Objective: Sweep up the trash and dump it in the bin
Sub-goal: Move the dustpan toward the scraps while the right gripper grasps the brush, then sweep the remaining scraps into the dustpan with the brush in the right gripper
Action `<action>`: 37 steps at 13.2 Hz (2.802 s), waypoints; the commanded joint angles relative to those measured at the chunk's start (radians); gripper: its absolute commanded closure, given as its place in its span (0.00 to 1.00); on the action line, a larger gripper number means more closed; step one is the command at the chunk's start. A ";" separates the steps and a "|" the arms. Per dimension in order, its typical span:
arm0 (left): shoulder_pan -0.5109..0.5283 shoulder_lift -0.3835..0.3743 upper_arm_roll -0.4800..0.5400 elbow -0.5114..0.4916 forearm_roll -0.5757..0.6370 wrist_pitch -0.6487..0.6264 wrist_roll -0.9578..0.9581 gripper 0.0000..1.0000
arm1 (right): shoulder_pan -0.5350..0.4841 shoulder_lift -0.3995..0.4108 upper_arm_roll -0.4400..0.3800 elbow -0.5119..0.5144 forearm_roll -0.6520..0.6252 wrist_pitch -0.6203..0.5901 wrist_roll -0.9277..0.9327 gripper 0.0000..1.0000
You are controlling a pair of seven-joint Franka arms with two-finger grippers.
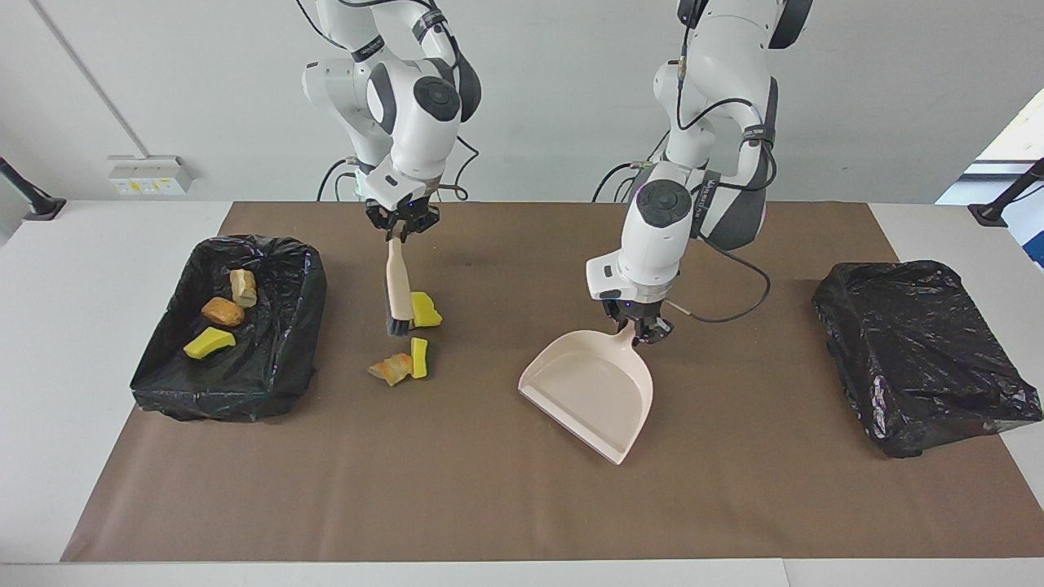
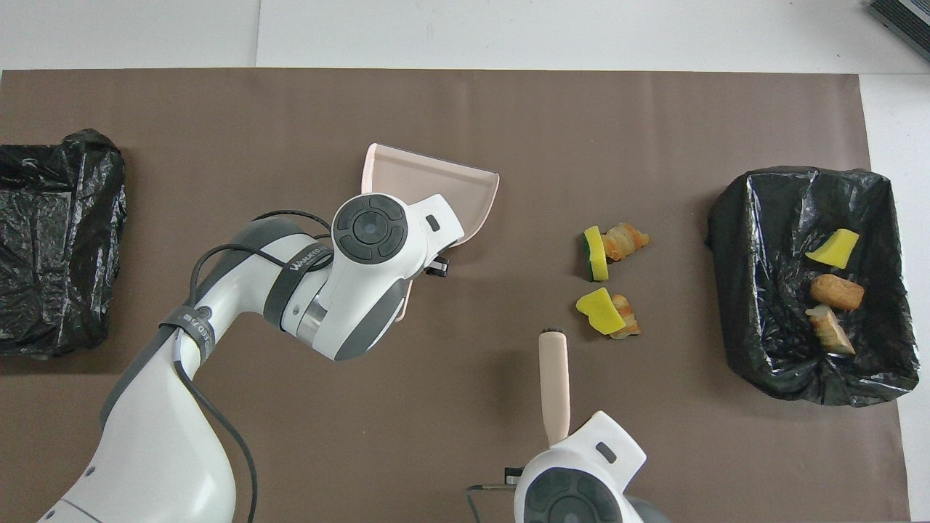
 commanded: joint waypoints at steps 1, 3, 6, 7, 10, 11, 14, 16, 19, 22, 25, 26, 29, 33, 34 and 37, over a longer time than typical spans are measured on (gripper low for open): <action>-0.021 -0.002 -0.008 0.006 0.047 -0.026 0.177 1.00 | -0.056 0.163 0.017 0.109 -0.122 -0.010 -0.075 1.00; -0.048 -0.018 -0.017 -0.029 0.048 -0.031 0.179 1.00 | -0.064 0.221 0.017 0.133 -0.132 -0.010 -0.073 1.00; -0.103 -0.041 -0.017 -0.069 0.048 -0.029 0.178 1.00 | -0.067 0.249 0.023 0.123 -0.104 -0.015 -0.078 1.00; -0.126 -0.057 -0.017 -0.101 0.048 -0.028 0.174 1.00 | -0.055 0.248 0.024 0.123 -0.021 -0.013 -0.075 1.00; -0.156 -0.140 -0.017 -0.249 0.048 0.021 0.170 1.00 | -0.053 0.246 0.025 0.115 0.176 -0.004 -0.077 1.00; -0.160 -0.146 -0.017 -0.260 0.048 0.021 0.168 1.00 | -0.052 0.246 0.027 0.113 0.248 -0.004 -0.080 1.00; -0.162 -0.163 -0.015 -0.293 0.072 0.033 0.171 1.00 | -0.004 0.246 0.027 0.084 0.432 0.054 -0.115 1.00; -0.166 -0.195 -0.015 -0.368 0.135 0.116 0.171 1.00 | 0.031 0.241 0.027 0.081 0.596 0.079 -0.158 1.00; -0.162 -0.206 -0.015 -0.389 0.135 0.124 0.171 1.00 | 0.068 0.231 0.027 0.084 0.811 0.066 -0.158 1.00; -0.156 -0.206 -0.017 -0.389 0.135 0.124 0.171 1.00 | 0.013 0.182 0.010 0.153 0.856 -0.037 -0.158 1.00; -0.153 -0.206 -0.015 -0.389 0.135 0.122 0.181 1.00 | -0.113 0.090 -0.016 0.225 0.780 -0.234 -0.159 1.00; -0.153 -0.206 -0.015 -0.391 0.137 0.118 0.184 1.00 | -0.131 0.050 -0.016 0.212 0.666 -0.245 -0.158 1.00; -0.153 -0.206 -0.012 -0.386 0.178 0.086 0.243 1.00 | -0.121 -0.080 -0.009 0.021 0.351 -0.158 -0.156 1.00; -0.195 -0.229 -0.015 -0.383 0.280 0.006 0.239 1.00 | -0.121 -0.070 -0.004 -0.080 0.301 -0.113 -0.109 1.00; -0.200 -0.234 -0.015 -0.386 0.282 0.006 0.239 1.00 | -0.109 -0.070 -0.004 -0.106 0.305 -0.113 -0.097 1.00; -0.199 -0.237 -0.015 -0.388 0.282 -0.048 0.237 1.00 | -0.055 -0.032 -0.004 -0.164 0.370 0.005 -0.035 1.00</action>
